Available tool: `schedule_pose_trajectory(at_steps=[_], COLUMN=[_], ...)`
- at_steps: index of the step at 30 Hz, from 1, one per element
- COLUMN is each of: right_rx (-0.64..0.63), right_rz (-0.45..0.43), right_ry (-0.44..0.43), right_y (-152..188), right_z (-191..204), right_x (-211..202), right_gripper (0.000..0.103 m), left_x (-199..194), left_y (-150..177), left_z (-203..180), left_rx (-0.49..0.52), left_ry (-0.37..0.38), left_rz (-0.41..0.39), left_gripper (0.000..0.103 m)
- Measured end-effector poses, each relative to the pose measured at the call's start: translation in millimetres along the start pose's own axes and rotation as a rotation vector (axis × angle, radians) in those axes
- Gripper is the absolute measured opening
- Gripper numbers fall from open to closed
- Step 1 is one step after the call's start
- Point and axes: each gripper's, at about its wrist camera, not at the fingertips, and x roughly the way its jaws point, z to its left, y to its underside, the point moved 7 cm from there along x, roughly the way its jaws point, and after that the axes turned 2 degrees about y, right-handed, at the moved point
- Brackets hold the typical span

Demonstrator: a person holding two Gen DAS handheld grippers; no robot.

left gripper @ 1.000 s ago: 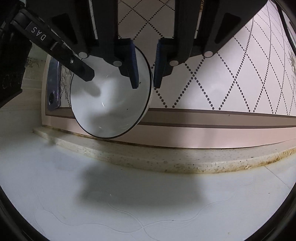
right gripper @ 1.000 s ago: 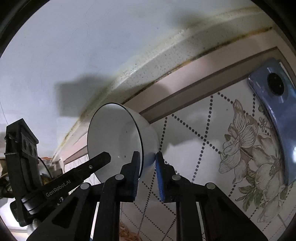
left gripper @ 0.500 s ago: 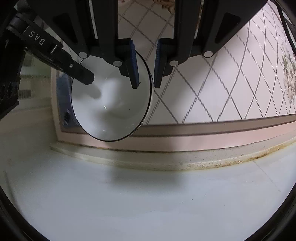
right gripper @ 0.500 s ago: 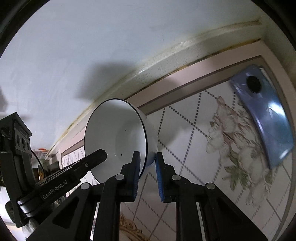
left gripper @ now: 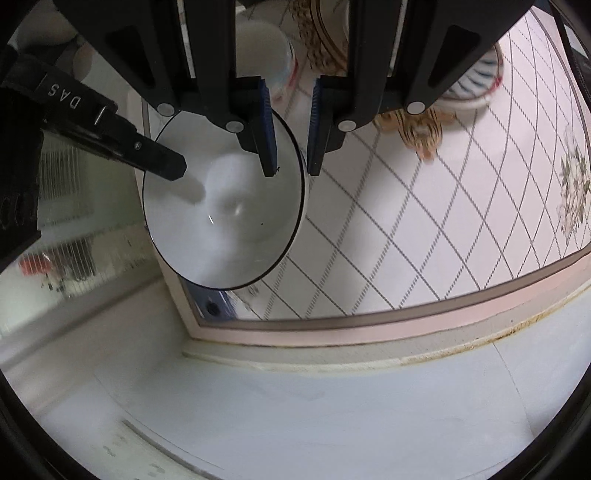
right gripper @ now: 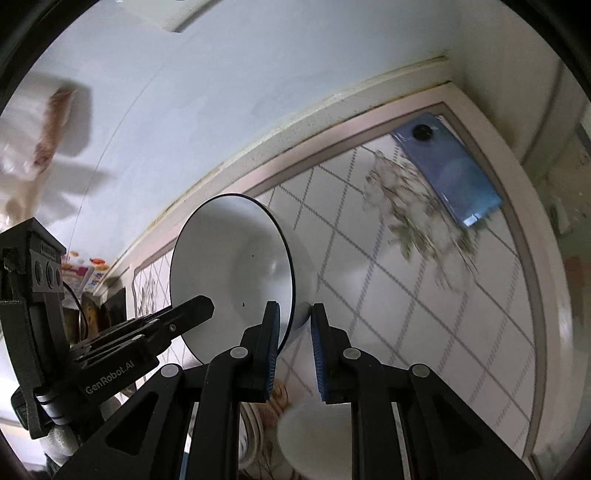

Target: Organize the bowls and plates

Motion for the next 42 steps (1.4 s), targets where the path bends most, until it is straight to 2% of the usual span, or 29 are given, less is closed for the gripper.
schedule_pose_trajectory(at_steps=[8,16,20,35,42], right_rx=[0.003,0.045,0.047,0.04,0.03], right_rz=[0.012,0.078,0.102,0.154,0.166], right_ry=[0.009,0.021,0.033,0.045,0.043], right_y=[67,120,132,144,146], right_z=[-26,-57,-66,-75,-78], right_x=[-34,-22,-14,-4,5], right_gripper=[0.018,0.018,0.018,0.018,0.018], left_x=[-1,19,24,42,44], left_y=[67,104,109,125,121], left_z=[-21,-27,-30,-28,-28], left_rx=[0.054,0.077,0.098,0.112,0.115], left_ry=[0.002,-0.018,-0.044,-0.084,-0.112], left_rz=[0.063,0.129,0.132,0.168,0.152], left_gripper=[0.014,0.014,0.014,0.014,0.014])
